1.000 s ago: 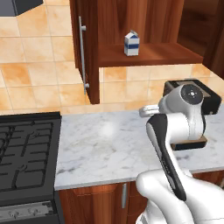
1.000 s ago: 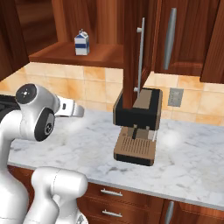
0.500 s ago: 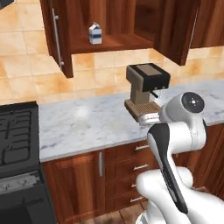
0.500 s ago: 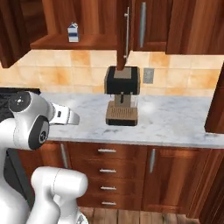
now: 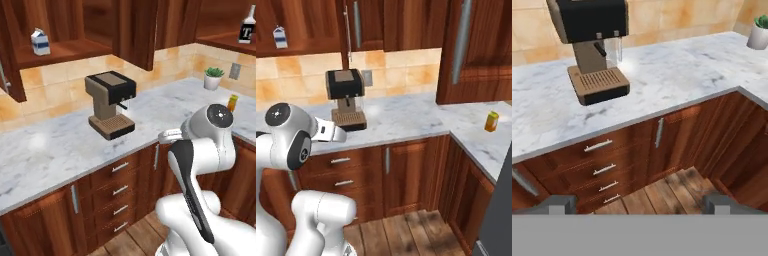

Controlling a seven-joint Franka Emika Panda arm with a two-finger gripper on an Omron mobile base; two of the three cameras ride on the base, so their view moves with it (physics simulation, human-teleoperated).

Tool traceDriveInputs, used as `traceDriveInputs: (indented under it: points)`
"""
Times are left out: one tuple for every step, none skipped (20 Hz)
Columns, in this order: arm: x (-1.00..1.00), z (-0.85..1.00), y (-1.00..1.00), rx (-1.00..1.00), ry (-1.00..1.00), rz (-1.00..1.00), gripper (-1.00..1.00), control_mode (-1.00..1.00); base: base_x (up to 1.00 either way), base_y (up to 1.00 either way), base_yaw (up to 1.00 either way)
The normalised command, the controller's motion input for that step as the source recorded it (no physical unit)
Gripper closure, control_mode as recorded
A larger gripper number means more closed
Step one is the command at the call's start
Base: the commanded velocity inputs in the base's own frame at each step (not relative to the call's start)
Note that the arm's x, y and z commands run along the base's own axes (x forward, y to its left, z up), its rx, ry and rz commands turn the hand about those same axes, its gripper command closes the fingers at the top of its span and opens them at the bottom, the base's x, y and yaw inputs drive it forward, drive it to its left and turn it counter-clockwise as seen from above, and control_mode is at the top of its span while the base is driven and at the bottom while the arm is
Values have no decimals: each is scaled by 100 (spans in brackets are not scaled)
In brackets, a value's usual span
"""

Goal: Sort all alcoholic drinks to one cabinet, and non-alcoholic drinks to the other.

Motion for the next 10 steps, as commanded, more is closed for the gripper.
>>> traceDriveInputs:
  points:
    - [0, 0, 0, 0, 0, 0, -100, 100, 0, -33, -47]
    - [0, 0, 0, 0, 0, 0, -100, 100, 0, -39, -47]
    - [0, 0, 0, 0, 0, 0, -100, 100, 0, -36, -47]
    - [0, 0, 0, 0, 0, 0, -100, 100, 0, -37, -47]
    - [0, 0, 0, 0, 0, 0, -100, 100, 0, -36, -47]
    - [0, 0, 0, 0, 0, 0, -100, 100, 0, -26, -48]
    - [0, 0, 0, 0, 0, 0, -100, 100, 0, -21, -48]
    - [0, 0, 0, 0, 0, 0, -100, 100, 0, -21, -48]
    - [0, 0, 0, 0, 0, 0, -100, 100, 5, -14, -48]
    - [0, 0, 0, 0, 0, 0, -100, 100, 10, -9, -48]
